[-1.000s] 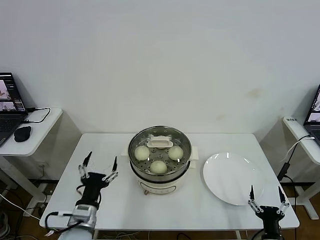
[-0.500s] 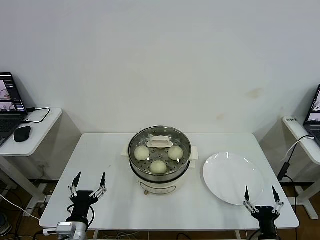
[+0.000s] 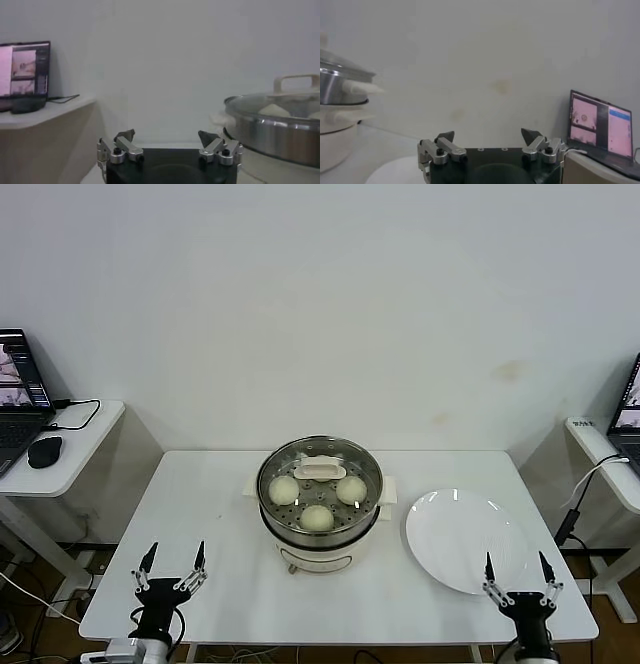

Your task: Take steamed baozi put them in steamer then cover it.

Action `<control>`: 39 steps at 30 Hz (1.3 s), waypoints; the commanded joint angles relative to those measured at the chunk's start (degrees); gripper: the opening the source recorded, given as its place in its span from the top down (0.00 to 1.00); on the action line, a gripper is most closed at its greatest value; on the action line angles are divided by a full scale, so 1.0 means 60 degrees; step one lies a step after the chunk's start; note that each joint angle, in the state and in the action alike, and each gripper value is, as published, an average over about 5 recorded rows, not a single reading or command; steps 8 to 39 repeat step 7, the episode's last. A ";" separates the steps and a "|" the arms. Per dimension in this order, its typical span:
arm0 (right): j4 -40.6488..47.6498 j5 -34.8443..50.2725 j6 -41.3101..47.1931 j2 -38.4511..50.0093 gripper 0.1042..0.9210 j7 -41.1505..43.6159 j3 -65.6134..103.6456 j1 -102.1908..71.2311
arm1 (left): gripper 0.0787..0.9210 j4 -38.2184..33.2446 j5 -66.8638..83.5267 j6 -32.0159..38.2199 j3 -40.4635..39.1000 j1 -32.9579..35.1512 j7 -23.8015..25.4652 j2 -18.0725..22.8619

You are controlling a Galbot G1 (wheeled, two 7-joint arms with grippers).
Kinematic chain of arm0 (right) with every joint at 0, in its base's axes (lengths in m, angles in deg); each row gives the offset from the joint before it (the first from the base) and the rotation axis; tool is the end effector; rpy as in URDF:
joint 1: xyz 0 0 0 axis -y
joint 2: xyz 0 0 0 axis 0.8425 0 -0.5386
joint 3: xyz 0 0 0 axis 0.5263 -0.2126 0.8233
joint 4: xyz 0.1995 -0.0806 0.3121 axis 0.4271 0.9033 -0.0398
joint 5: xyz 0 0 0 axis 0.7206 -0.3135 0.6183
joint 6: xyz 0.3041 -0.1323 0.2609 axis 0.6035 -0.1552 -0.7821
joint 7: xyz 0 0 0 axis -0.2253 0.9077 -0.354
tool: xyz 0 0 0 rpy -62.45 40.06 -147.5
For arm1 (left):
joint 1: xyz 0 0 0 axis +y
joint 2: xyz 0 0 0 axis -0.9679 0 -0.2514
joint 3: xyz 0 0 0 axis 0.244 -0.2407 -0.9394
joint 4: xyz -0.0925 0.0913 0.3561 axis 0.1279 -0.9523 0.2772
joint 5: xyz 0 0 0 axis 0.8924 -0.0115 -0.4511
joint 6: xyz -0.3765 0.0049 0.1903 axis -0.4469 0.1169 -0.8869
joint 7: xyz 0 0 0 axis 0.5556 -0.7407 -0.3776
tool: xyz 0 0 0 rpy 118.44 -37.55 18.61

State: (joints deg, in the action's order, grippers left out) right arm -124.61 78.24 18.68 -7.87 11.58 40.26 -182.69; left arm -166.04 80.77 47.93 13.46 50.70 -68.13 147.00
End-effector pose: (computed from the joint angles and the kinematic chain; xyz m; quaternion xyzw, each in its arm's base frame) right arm 0.1726 -0.1425 -0.4198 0.0779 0.9844 -0.1515 0.0446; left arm 0.2009 0.0774 -0.3665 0.0315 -0.9984 -0.0214 0.0414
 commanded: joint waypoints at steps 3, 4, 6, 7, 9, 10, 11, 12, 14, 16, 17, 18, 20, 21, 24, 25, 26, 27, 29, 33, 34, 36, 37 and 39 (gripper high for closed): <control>-0.0025 0.0054 0.0035 0.0015 0.12 0.0054 -0.0035 0.0012 | 0.12 0.0119 0.0204 -0.0024 0.0039 0.0110 0.0092 0.0008; -0.0037 0.0054 0.0052 0.0011 0.12 0.0058 -0.0040 0.0008 | 0.12 0.0116 0.0204 -0.0037 0.0034 0.0120 0.0101 0.0006; -0.0063 0.0061 0.0085 0.0003 0.12 0.0063 -0.0050 -0.0001 | 0.12 0.0109 0.0202 -0.0053 0.0031 0.0136 0.0112 0.0011; -0.0075 0.0063 0.0098 -0.0003 0.12 0.0064 -0.0053 -0.0005 | 0.12 0.0104 0.0201 -0.0059 0.0030 0.0143 0.0116 0.0014; -0.0075 0.0063 0.0098 -0.0003 0.12 0.0064 -0.0053 -0.0005 | 0.12 0.0104 0.0201 -0.0059 0.0030 0.0143 0.0116 0.0014; -0.0075 0.0063 0.0098 -0.0003 0.12 0.0064 -0.0053 -0.0005 | 0.12 0.0104 0.0201 -0.0059 0.0030 0.0143 0.0116 0.0014; -0.0075 0.0063 0.0098 -0.0003 0.12 0.0064 -0.0053 -0.0005 | 0.12 0.0104 0.0201 -0.0059 0.0030 0.0143 0.0116 0.0014; -0.0075 0.0063 0.0098 -0.0003 0.12 0.0064 -0.0053 -0.0005 | 0.12 0.0104 0.0201 -0.0059 0.0030 0.0143 0.0116 0.0014; -0.0075 0.0063 0.0098 -0.0003 0.12 0.0064 -0.0053 -0.0005 | 0.12 0.0104 0.0201 -0.0059 0.0030 0.0143 0.0116 0.0014; -0.0075 0.0063 0.0098 -0.0003 0.12 0.0064 -0.0053 -0.0005 | 0.12 0.0104 0.0201 -0.0059 0.0030 0.0143 0.0116 0.0014; -0.0075 0.0063 0.0098 -0.0003 0.12 0.0064 -0.0053 -0.0005 | 0.12 0.0104 0.0201 -0.0059 0.0030 0.0143 0.0116 0.0014; -0.0075 0.0063 0.0098 -0.0003 0.12 0.0064 -0.0053 -0.0005 | 0.12 0.0104 0.0201 -0.0059 0.0030 0.0143 0.0116 0.0014; -0.0075 0.0063 0.0098 -0.0003 0.12 0.0064 -0.0053 -0.0005 | 0.12 0.0104 0.0201 -0.0059 0.0030 0.0143 0.0116 0.0014; -0.0075 0.0063 0.0098 -0.0003 0.12 0.0064 -0.0053 -0.0005 | 0.12 0.0104 0.0201 -0.0059 0.0030 0.0143 0.0116 0.0014; -0.0075 0.0063 0.0098 -0.0003 0.12 0.0064 -0.0053 -0.0005 | 0.12 0.0104 0.0201 -0.0059 0.0030 0.0143 0.0116 0.0014; -0.0075 0.0063 0.0098 -0.0003 0.12 0.0064 -0.0053 -0.0005 | 0.12 0.0104 0.0201 -0.0059 0.0030 0.0143 0.0116 0.0014; -0.0075 0.0063 0.0098 -0.0003 0.12 0.0064 -0.0053 -0.0005 | 0.12 0.0104 0.0201 -0.0059 0.0030 0.0143 0.0116 0.0014; -0.0075 0.0063 0.0098 -0.0003 0.12 0.0064 -0.0053 -0.0005 | 0.12 0.0104 0.0201 -0.0059 0.0030 0.0143 0.0116 0.0014; -0.0075 0.0063 0.0098 -0.0003 0.12 0.0064 -0.0053 -0.0005 | 0.12 0.0104 0.0201 -0.0059 0.0030 0.0143 0.0116 0.0014; -0.0075 0.0063 0.0098 -0.0003 0.12 0.0064 -0.0053 -0.0005 | 0.12 0.0104 0.0201 -0.0059 0.0030 0.0143 0.0116 0.0014; -0.0075 0.0063 0.0098 -0.0003 0.12 0.0064 -0.0053 -0.0005 | 0.12 0.0104 0.0201 -0.0059 0.0030 0.0143 0.0116 0.0014; -0.0075 0.0063 0.0098 -0.0003 0.12 0.0064 -0.0053 -0.0005 | 0.12 0.0104 0.0201 -0.0059 0.0030 0.0143 0.0116 0.0014; -0.0075 0.0063 0.0098 -0.0003 0.12 0.0064 -0.0053 -0.0005 | 0.12 0.0104 0.0201 -0.0059 0.0030 0.0143 0.0116 0.0014; -0.0075 0.0063 0.0098 -0.0003 0.12 0.0064 -0.0053 -0.0005 | 0.12 0.0104 0.0201 -0.0059 0.0030 0.0143 0.0116 0.0014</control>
